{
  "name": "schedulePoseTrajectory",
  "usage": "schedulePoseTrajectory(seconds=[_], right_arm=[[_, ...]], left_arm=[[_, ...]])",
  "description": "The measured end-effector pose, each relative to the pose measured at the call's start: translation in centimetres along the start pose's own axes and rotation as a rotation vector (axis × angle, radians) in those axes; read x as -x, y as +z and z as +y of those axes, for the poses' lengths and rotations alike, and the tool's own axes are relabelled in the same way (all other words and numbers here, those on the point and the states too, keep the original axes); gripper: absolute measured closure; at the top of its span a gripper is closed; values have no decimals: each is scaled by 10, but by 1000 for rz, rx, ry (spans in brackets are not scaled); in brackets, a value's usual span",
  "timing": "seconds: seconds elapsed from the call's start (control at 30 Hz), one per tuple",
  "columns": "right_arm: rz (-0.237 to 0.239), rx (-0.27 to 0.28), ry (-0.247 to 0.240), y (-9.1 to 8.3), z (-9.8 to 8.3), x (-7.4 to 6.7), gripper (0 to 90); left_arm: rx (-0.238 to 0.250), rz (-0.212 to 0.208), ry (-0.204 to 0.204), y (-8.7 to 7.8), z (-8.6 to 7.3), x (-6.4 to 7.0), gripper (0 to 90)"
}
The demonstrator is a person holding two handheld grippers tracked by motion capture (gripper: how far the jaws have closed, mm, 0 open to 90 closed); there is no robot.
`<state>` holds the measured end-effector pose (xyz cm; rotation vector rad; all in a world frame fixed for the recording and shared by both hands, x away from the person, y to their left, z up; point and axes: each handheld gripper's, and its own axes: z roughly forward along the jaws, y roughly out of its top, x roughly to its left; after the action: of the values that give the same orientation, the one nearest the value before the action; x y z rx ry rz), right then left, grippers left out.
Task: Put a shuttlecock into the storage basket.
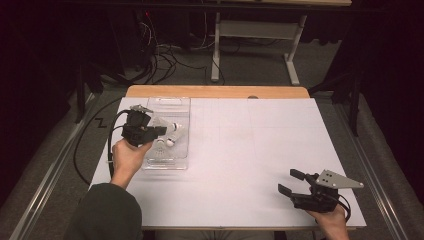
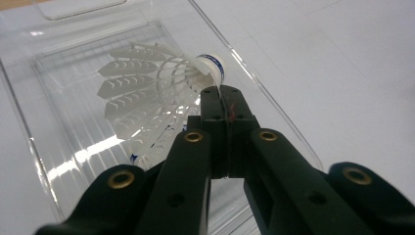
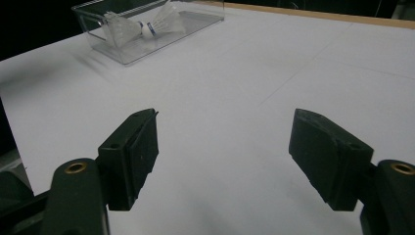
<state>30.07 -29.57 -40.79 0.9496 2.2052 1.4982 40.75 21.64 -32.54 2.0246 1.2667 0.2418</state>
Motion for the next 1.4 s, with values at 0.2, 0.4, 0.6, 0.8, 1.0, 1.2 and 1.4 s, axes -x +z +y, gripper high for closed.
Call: schedulePoseTrajectory(seconds=[0.2,0.4,0.6,0.8,1.0,1.2,1.4], right_arm=[[1,-2,0,1,0,0,271],[3,-1,1,1,0,0,271],[4,0,1,1,0,0,271],[6,-1,1,1,0,0,270],[5,1,2,1,0,0,270],[6,1,1,1,0,0,271],[6,2,1,0,0,0,271]], left_arm=[[-7,18,-28,2,-1,-7,900],[-18,29,-46,7,-1,-12,900],[-29,42,-55,12,-1,-13,899],[-47,57,-62,16,0,-14,898],[-63,87,-71,19,0,-17,898],[-69,100,-79,21,-2,-20,897],[-69,113,-76,23,-2,-20,894]])
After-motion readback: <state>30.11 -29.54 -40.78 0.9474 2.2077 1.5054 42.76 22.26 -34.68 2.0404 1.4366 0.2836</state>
